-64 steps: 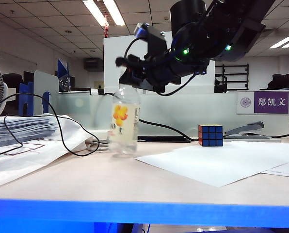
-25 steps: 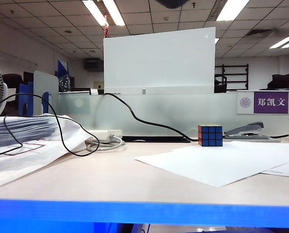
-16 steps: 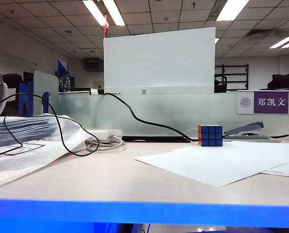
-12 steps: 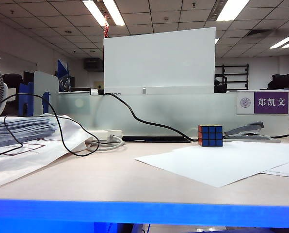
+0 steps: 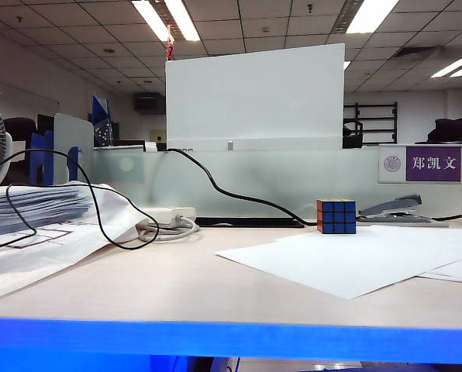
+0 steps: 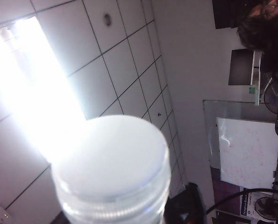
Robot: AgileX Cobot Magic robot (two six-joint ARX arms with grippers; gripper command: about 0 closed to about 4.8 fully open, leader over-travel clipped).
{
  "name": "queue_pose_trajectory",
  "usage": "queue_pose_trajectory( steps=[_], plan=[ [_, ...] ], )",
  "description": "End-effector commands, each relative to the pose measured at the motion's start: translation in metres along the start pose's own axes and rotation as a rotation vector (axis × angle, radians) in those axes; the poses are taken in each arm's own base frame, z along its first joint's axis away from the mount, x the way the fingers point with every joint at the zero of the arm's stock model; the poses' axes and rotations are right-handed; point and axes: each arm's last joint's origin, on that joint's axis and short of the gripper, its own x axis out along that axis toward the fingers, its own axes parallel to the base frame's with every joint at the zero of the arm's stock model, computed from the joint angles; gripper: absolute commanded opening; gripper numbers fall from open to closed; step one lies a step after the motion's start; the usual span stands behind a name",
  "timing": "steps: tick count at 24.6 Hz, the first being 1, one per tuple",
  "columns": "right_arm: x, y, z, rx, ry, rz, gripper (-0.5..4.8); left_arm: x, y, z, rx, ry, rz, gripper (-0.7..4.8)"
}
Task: Flip the plastic bottle upside down.
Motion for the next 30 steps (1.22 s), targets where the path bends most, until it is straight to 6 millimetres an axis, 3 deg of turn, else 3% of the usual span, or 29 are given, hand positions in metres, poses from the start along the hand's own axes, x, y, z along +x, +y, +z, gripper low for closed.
queue_pose_trajectory(
  steps=[1, 4, 10, 17, 20, 23, 24, 30],
  plan=[
    [0.007, 0.002, -0.014, -0.002, 0.041, 0.024, -0.06, 0.002, 0.001, -0.001, 0.001, 0.005, 0.01, 4.57],
    [0.011, -0.002, -0.019, 0.014, 0.047, 0.015, -0.06, 0.002, 0.002, -0.001, 0.006, -0.002, 0.011, 4.17],
    [0.011, -0.003, -0.02, 0.015, 0.038, 0.019, -0.06, 0.002, 0.002, 0.001, 0.015, -0.016, 0.011, 1.8],
    [0.011, -0.003, -0.02, 0.003, 0.038, 0.02, -0.03, 0.002, 0.002, 0.001, 0.016, -0.017, 0.022, 0.54],
    [0.011, -0.002, -0.02, -0.016, 0.042, 0.03, 0.77, 0.003, 0.003, 0.004, 0.02, -0.023, 0.029, -0.03],
    [0.01, 0.0, -0.018, -0.025, 0.041, 0.039, 2.64, 0.005, 0.005, 0.005, 0.016, -0.016, 0.052, -0.06],
    [0.01, 0.001, -0.018, -0.027, 0.04, 0.04, 2.87, 0.006, 0.006, 0.005, 0.015, -0.007, 0.056, -0.06],
    [0.005, 0.006, -0.009, -0.064, 0.005, 0.064, 3.02, 0.006, 0.006, 0.0, 0.014, 0.053, 0.066, -0.06]
  ],
)
